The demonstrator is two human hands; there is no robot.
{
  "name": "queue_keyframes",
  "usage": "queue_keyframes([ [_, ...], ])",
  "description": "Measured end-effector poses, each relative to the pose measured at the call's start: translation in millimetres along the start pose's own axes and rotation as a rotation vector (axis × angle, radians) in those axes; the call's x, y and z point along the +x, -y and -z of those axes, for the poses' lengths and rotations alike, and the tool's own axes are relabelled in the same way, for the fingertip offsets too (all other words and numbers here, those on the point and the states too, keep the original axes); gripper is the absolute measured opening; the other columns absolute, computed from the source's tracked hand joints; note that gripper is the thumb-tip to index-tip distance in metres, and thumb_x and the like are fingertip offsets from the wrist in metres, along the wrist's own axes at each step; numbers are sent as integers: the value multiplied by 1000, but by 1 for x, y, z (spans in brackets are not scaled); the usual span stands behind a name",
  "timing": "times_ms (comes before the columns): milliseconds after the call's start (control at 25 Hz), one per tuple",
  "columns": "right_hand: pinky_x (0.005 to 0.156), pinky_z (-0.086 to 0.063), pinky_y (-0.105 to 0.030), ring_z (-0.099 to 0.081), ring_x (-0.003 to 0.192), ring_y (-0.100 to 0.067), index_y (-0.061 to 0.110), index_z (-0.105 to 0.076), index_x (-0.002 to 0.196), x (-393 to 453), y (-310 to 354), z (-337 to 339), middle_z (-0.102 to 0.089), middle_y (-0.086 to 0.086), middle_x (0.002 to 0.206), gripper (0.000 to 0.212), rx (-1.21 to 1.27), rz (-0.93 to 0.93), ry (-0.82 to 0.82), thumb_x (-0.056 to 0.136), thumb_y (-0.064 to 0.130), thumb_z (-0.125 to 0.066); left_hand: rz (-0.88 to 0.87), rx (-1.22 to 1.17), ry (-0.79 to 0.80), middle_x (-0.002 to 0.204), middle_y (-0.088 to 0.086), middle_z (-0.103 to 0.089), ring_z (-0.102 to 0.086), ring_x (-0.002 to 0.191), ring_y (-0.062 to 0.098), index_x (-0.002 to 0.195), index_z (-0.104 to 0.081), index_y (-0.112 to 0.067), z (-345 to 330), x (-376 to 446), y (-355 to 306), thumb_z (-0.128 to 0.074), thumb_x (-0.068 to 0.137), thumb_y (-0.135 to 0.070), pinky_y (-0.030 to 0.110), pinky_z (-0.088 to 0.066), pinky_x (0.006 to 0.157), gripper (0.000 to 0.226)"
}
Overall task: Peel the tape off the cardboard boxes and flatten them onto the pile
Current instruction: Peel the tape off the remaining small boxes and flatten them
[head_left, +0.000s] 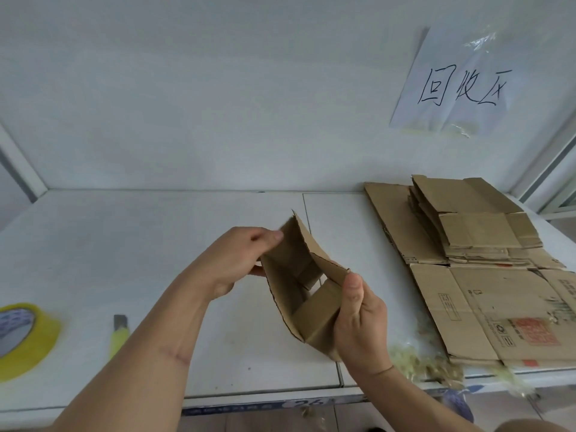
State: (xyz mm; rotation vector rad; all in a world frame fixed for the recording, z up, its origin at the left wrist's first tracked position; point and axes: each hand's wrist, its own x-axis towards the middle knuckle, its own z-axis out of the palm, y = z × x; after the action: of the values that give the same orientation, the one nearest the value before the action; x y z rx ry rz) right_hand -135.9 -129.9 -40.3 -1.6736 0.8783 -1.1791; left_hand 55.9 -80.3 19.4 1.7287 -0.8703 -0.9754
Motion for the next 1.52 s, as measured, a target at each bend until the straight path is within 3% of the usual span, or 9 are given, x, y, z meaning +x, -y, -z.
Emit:
queue_keyframes([
  [160,57,-37,-9,-56,67,0,49,-62,94,-4,-2,-5,-61,28,71,51,-37,40,7,88,79,-21,100,-209,-333,98,1,-68,-65,83,19,105,-63,-18,-15,1,7,-50,100,-38,19,-48,46,24],
  [280,59,-39,-16,-54,67,3,44,-64,87,-4,-9,-12,-58,32,70,52,-96,97,20,93,72,-22,-85,90,-542,99,-3,-60,-61,83,18,103,-55,-18,-13,6,28,-56,98,-33,23,-46,55,16],
  [400,66,-50,-24,-58,82,6,32,-73,102,-4,-20,-26,-64,32,92,55,-270,258,28,101,57,-24,-317,707,-386,130,-9,-52,-58,107,15,119,-59,-24,-3,9,60,-54,97,-31,28,-46,81,23],
  [520,58,-53,-32,-61,65,-9,28,-74,94,0,-34,-40,-71,15,81,59,-426,308,15,104,52,-21,-157,1043,-139,157,-8,-26,-25,143,21,149,-31,-31,-20,6,97,-44,93,-51,40,-25,114,61],
  [640,69,-53,-31,-63,77,-6,38,-68,91,13,-29,-44,-69,20,89,53,-365,98,28,101,57,-19,-98,921,-68,161,-11,-16,-7,149,22,152,-20,-37,-39,1,110,-28,95,-61,44,-10,119,62],
  [920,76,-51,-25,-67,84,-7,18,-71,92,30,-7,-26,-72,5,86,53,-92,-152,33,96,55,-34,-38,66,416,127,-18,-58,-55,114,-2,131,-46,-42,-29,-12,79,-72,88,-25,13,-43,95,53],
  [1000,81,-47,-34,-61,90,-17,18,-67,90,36,-15,-13,-69,3,91,60,-478,-58,72,92,63,-27,-46,39,330,124,-20,-61,-56,114,-3,127,-49,-45,-32,-9,84,-79,79,-38,14,-44,97,57],
  [1120,114,-25,-42,-33,140,-16,35,-59,127,36,-28,-2,-48,11,145,61,-935,-17,200,93,67,-20,-116,154,233,128,-19,-59,-52,122,7,129,-50,-50,-45,-5,94,-78,69,-63,35,-42,107,67],
  [1520,101,-42,-41,-34,139,-18,31,-42,142,43,-34,-1,-21,7,160,62,-846,-170,207,93,67,-37,15,46,-177,95,-20,-69,-63,91,-1,97,-66,-38,-67,-25,88,-54,78,-72,15,-48,74,41],
])
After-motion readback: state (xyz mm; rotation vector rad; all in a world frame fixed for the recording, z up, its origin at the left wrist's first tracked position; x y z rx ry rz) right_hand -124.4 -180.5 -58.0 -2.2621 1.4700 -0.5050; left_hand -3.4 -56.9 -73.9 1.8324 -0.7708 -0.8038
